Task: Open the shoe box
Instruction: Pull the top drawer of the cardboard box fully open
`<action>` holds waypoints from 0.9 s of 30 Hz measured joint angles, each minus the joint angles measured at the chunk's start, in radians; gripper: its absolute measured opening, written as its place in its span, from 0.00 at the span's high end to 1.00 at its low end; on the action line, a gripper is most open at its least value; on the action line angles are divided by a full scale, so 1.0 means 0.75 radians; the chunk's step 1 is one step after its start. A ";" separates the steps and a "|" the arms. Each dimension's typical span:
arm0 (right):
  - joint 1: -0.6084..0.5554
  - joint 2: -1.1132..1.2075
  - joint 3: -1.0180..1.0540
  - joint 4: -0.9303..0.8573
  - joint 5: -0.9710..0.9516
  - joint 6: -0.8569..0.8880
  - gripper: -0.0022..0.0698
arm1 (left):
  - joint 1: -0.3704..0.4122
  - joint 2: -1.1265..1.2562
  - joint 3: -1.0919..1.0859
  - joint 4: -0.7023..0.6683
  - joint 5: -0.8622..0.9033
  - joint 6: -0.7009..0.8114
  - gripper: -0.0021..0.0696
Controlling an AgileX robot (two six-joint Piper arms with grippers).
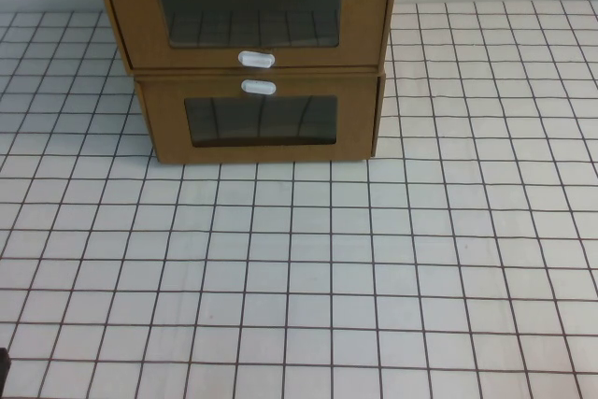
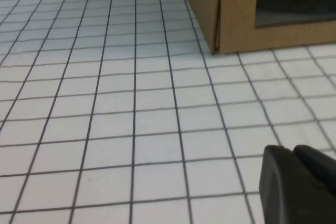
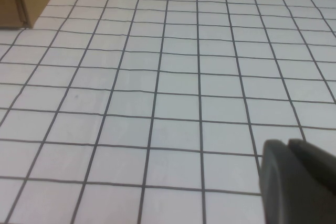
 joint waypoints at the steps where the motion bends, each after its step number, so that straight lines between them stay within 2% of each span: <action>1: 0.000 0.000 0.000 0.000 0.000 0.000 0.99 | 0.000 0.000 0.000 -0.041 -0.026 0.000 0.97; 5: 0.000 0.000 0.000 0.000 0.000 0.000 0.99 | 0.000 0.000 0.000 -0.286 -0.132 -0.030 0.97; 9: 0.000 0.000 0.000 0.000 0.000 0.000 0.99 | 0.000 0.000 0.000 -0.622 -0.264 -0.060 0.97; 11: 0.000 0.000 0.000 0.000 0.000 0.000 0.99 | 0.000 0.000 0.000 -0.693 -0.322 -0.060 0.97; 15: 0.000 0.000 0.000 0.000 0.000 0.000 0.99 | 0.000 0.000 0.000 -0.750 -0.395 -0.046 0.97; 18: 0.000 0.000 0.000 0.000 0.000 0.000 0.99 | 0.000 0.000 -0.015 -0.823 -0.359 -0.066 0.97; 23: 0.000 0.000 0.000 0.000 0.000 0.000 0.99 | 0.000 0.144 -0.276 -0.744 -0.080 -0.001 0.97; 27: 0.000 0.000 0.000 0.000 0.000 0.000 0.99 | 0.000 0.457 -0.567 -0.647 0.208 0.058 0.97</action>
